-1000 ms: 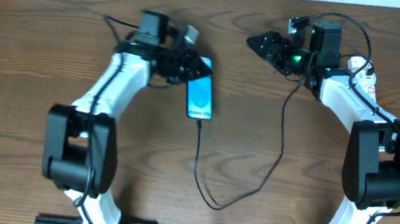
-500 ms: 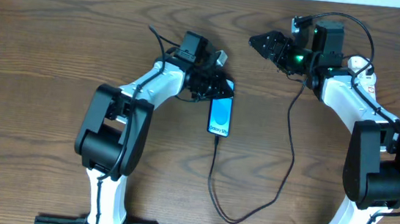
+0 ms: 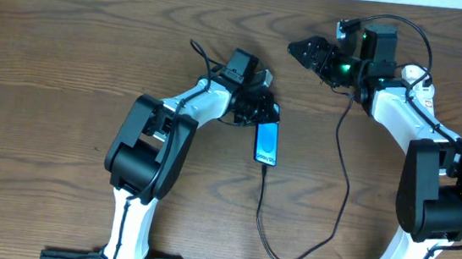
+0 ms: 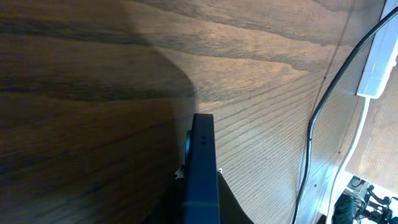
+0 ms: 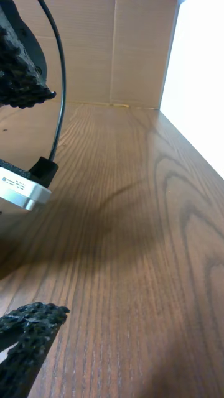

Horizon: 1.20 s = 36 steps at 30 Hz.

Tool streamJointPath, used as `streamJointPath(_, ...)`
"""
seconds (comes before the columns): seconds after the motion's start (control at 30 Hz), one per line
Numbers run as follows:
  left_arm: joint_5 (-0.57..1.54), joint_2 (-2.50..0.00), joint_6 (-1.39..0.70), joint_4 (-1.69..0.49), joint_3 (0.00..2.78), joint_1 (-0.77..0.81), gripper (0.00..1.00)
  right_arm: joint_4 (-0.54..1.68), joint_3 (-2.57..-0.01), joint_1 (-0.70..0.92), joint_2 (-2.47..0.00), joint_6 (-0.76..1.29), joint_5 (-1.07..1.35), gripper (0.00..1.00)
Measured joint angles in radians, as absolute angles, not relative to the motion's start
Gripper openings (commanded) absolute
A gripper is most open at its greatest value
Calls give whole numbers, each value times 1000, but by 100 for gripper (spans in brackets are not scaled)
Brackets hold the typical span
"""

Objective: Plug charger to phone and switch on socket
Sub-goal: 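Lower the phone flat onto the table with the left gripper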

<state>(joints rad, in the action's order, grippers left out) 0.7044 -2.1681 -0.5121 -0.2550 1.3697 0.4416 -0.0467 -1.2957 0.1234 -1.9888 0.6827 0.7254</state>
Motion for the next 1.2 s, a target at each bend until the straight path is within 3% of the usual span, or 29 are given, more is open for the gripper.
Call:
streamJointPath(0.13,704,-2169,-525,-250,1370,442,8,-35,-1296,123,-1989,673,725,99)
streamJointPath(0.17,704,-2170,-525,-249,1370,442,13,-33,-1296,123,-1989,672,725,99)
streamJointPath(0.2,704,-2170,-524,-247,1370,442,30,-32,-1296,123,-1989,671,725,99)
streamJointPath(0.27,717,-2170,-527,-242,1370,442,47,-31,-1296,123,-1989,669,725,99)
streamJointPath(0.37,735,-2170,-535,-235,1388,444,58,-30,-1296,123,-1989,668,725,99)
streamJointPath(0.93,751,-2167,-547,-234,1401,448,75,-25,-1296,123,-1989,668,725,99)
streamJointPath(1.2,655,-2152,-547,-265,1412,451,76,-14,-1296,123,-1989,668,725,99)
